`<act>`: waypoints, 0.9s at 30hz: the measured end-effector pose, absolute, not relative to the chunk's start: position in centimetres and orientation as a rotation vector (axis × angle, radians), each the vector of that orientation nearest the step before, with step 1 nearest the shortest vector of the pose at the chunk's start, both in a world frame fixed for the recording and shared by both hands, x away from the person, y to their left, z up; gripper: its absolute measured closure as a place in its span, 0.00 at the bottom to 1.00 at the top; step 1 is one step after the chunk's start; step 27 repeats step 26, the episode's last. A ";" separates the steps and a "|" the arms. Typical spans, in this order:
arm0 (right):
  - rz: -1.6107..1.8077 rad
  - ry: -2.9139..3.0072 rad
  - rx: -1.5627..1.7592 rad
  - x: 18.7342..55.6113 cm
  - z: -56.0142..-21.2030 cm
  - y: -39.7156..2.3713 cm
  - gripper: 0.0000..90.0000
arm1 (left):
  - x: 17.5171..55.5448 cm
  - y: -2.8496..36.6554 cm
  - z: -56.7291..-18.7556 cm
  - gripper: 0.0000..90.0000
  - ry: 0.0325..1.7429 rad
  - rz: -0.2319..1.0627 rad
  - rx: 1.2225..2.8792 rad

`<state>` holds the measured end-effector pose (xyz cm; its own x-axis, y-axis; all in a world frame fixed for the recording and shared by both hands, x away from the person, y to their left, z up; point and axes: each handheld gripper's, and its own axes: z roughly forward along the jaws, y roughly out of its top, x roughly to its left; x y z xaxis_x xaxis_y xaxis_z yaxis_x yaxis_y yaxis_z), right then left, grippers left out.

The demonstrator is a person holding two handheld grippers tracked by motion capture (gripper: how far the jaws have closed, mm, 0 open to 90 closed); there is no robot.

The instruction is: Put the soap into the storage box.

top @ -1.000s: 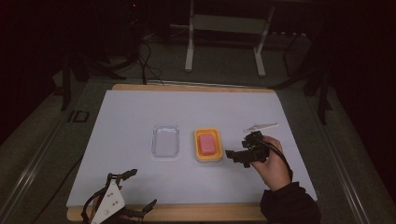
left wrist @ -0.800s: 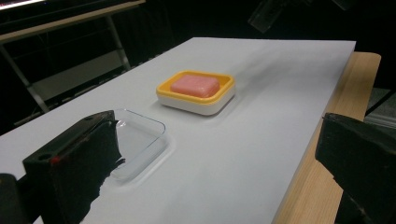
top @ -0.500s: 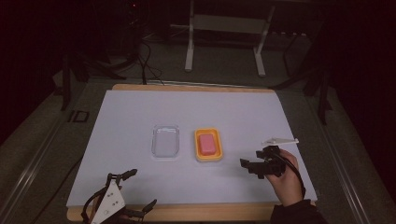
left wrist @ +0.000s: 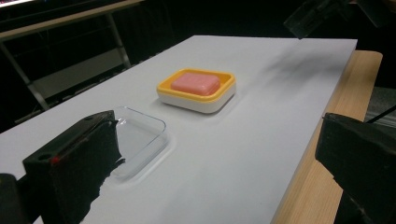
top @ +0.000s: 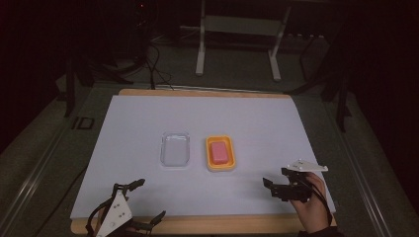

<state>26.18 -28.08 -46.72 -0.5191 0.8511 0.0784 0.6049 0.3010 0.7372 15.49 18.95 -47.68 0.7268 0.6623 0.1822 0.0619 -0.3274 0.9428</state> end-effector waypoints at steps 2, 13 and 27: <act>1.036 2.235 1.316 26.0 -46.9 -28.4 0.20 | 15.4 19.0 -47.7 0.01 0.564 0.678 1.825; 1.024 2.126 1.363 25.1 -47.7 -30.5 0.20 | 15.4 19.0 -47.8 0.01 0.573 0.680 1.842; 1.054 2.133 1.354 25.4 -47.9 -30.3 0.20 | 15.5 19.0 -47.9 0.01 0.580 0.667 1.847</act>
